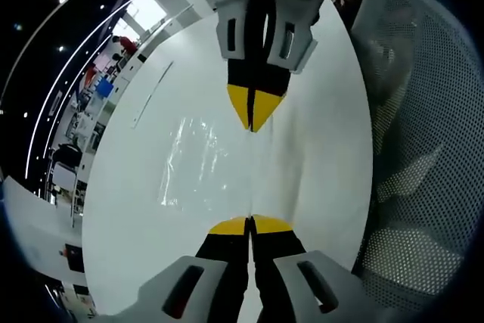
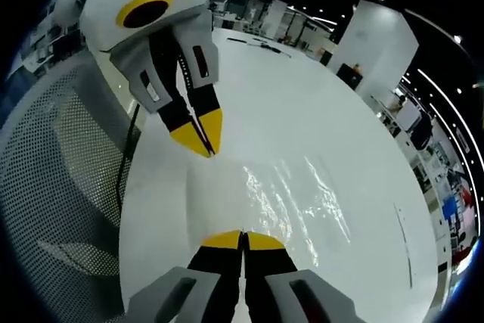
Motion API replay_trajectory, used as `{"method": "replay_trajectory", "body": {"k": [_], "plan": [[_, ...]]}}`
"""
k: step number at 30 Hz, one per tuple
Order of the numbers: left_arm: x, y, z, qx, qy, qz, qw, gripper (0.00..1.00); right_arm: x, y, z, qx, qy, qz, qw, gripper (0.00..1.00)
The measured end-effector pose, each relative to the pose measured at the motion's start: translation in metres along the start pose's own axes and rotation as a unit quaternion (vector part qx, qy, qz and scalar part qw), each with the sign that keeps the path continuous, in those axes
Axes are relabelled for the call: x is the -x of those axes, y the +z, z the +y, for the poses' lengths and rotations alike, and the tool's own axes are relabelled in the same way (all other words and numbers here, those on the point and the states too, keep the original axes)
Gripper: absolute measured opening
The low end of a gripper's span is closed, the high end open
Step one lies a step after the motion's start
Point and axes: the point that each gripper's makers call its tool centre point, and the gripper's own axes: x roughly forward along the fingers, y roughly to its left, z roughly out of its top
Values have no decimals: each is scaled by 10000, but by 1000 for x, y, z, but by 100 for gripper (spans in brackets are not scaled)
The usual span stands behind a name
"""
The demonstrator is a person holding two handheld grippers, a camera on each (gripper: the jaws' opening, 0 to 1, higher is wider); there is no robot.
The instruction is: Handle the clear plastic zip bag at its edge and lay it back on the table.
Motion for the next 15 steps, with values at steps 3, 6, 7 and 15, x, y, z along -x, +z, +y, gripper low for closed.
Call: {"method": "replay_trajectory", "body": {"k": [3, 6, 7, 15], "plan": [[1, 0, 2, 29, 53, -40, 10000, 0, 1, 0, 2, -20, 26, -7, 10000, 0], [2, 1, 2, 29, 76, -62, 9999, 3, 0, 0, 2, -42, 33, -2, 10000, 0], [3, 3, 1, 50, 68, -90, 9999, 4, 1, 0, 1, -64, 23, -8, 10000, 0], [14, 25, 8, -49, 357, -424, 9985, 14, 2, 1, 1, -173, -2, 22, 9998, 0]]}}
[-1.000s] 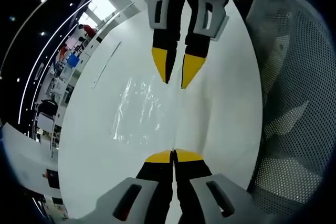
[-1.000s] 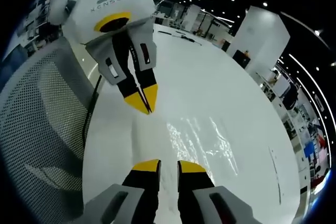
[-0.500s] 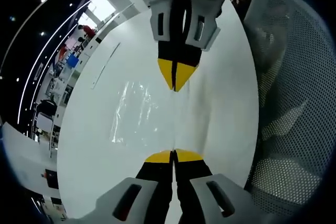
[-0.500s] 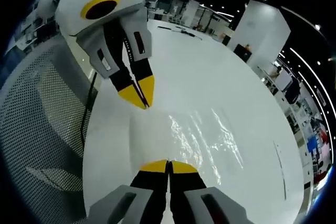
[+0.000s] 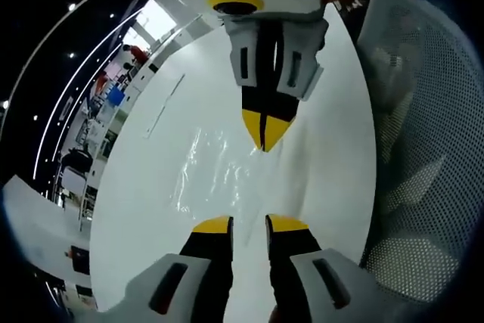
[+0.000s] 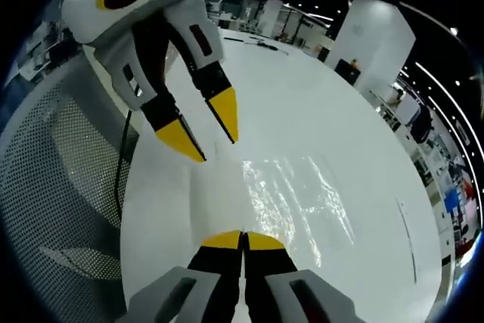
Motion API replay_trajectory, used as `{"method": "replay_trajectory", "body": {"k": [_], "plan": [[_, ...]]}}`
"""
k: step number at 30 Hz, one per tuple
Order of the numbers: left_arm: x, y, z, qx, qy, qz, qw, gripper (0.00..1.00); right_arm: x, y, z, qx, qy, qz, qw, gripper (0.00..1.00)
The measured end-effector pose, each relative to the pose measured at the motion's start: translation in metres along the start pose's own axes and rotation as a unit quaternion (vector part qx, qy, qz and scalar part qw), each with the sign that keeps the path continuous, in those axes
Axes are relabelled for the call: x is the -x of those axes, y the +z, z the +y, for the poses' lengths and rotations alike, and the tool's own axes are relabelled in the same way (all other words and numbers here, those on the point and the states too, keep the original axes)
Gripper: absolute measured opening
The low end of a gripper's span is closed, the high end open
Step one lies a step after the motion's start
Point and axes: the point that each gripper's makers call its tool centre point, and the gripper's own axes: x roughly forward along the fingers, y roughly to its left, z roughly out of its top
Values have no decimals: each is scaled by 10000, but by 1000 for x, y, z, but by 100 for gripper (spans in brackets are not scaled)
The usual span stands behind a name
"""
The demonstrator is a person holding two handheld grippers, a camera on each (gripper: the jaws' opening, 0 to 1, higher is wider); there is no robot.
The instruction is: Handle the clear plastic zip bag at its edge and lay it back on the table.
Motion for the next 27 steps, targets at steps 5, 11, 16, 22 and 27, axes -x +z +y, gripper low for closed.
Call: {"method": "replay_trajectory", "body": {"k": [5, 11, 16, 22, 27], "plan": [[-2, 20, -9, -280, -90, -216, 9993, 12, 0, -1, -3, -47, -23, 11, 10000, 0], [-13, 30, -18, -378, -247, -266, 9986, 11, 1, 1, -8, -92, -56, -5, 9999, 0], [-28, 32, -23, -468, -314, -219, 9982, 10, 0, -1, -9, -122, -64, -7, 9999, 0], [-37, 34, -22, -528, -306, -206, 9979, 7, 4, 1, -10, -131, -71, -12, 9999, 0], [-41, 36, -21, -576, -277, -160, 9978, 2, 4, 0, -13, -158, -84, -14, 9998, 0]]}}
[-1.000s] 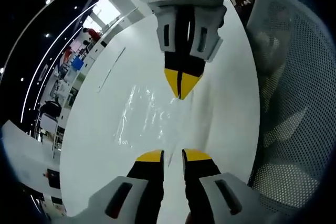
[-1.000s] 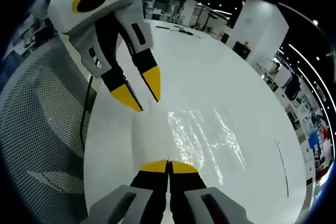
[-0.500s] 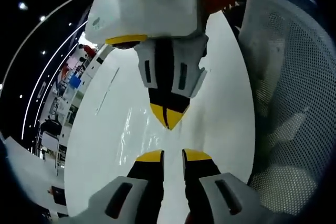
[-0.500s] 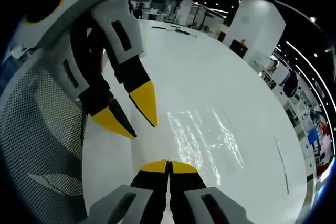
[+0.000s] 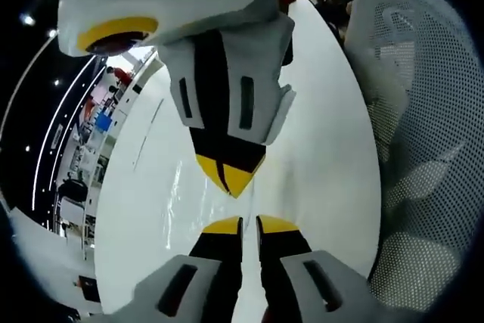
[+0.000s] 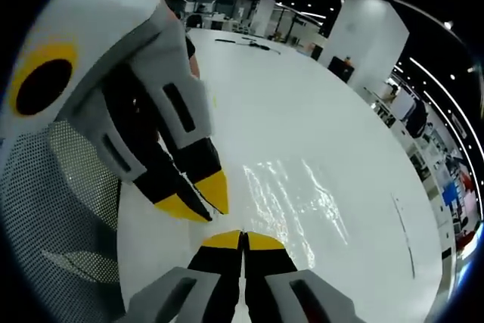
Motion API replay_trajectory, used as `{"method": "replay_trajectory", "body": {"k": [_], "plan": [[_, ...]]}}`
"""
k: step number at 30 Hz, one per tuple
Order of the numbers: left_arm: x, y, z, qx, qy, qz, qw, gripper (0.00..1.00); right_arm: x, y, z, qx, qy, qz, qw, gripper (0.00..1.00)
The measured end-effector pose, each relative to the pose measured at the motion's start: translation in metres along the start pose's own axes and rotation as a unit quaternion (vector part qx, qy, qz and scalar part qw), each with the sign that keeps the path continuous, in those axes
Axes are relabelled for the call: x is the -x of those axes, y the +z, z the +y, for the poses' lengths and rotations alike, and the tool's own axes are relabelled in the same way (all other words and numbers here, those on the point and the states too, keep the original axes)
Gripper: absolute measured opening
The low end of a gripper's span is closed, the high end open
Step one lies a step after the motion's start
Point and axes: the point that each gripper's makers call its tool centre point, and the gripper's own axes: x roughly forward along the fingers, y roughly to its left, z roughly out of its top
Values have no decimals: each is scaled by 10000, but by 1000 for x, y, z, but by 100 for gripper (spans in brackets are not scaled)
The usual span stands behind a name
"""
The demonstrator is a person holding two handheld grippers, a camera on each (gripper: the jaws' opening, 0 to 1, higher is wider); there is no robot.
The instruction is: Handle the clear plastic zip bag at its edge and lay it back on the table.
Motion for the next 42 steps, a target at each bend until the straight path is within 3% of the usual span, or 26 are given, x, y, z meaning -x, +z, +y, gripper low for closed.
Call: {"method": "replay_trajectory", "body": {"k": [16, 29, 42], "plan": [[-4, 2, 2, -144, 19, 64, 9999, 0, 5, 0, -9, -146, -121, -11, 9998, 0], [-8, 9, -7, -186, -87, 93, 9997, 0, 12, 4, -37, -452, -516, -151, 9975, 0], [-12, 6, -14, -150, -174, 127, 9997, 0, 25, 17, -63, -358, -926, -332, 9945, 0]]}}
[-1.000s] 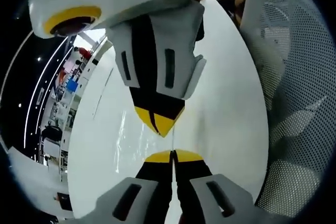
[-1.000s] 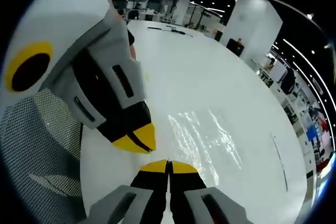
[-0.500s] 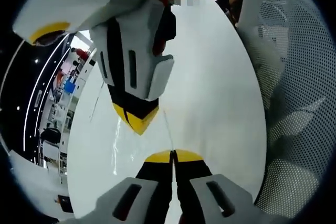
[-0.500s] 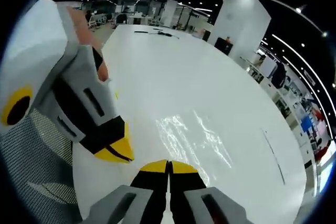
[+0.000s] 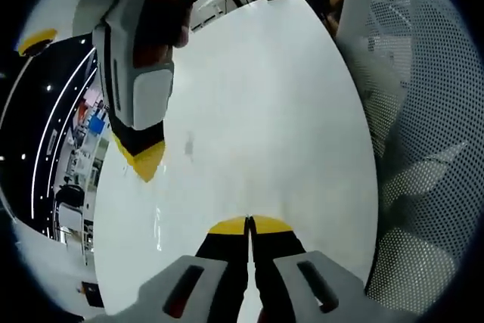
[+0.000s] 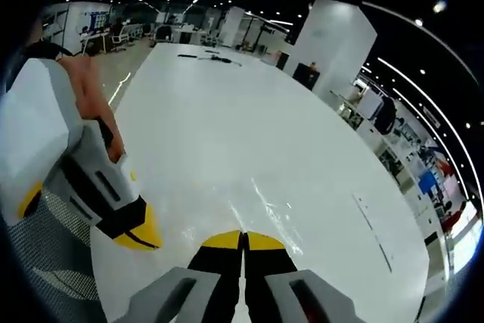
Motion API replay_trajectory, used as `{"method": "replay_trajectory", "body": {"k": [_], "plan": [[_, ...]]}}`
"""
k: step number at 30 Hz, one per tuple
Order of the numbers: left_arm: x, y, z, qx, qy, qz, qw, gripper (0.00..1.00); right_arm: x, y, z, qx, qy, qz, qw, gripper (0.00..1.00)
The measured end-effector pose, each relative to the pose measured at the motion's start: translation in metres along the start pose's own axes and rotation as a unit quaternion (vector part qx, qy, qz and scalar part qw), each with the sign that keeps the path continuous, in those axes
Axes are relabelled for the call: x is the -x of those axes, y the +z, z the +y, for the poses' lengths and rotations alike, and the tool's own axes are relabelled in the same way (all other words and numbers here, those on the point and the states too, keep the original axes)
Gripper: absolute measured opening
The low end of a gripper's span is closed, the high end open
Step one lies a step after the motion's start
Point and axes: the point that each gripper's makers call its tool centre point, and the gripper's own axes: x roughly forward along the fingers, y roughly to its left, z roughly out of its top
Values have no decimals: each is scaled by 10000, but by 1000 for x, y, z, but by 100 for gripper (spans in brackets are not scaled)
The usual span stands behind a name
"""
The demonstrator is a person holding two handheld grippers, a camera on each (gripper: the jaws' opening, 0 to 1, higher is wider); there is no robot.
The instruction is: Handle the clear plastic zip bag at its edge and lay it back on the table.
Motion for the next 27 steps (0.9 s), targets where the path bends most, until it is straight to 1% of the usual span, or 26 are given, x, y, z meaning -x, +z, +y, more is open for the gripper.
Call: {"method": "replay_trajectory", "body": {"k": [11, 21, 24, 27], "plan": [[-2, -1, 1, 38, 5, 10, 10000, 0, 8, 13, -8, 144, -153, -97, 9997, 0], [1, -1, 1, 77, 31, 4, 10000, 0, 13, 17, -12, 216, -211, -120, 9995, 0], [1, 0, 2, 0, 33, 9, 10000, 0, 12, 17, -14, 230, -215, -121, 9994, 0], [2, 1, 3, 11, 37, 4, 10000, 0, 11, 17, -16, 221, -219, -120, 9994, 0]]}}
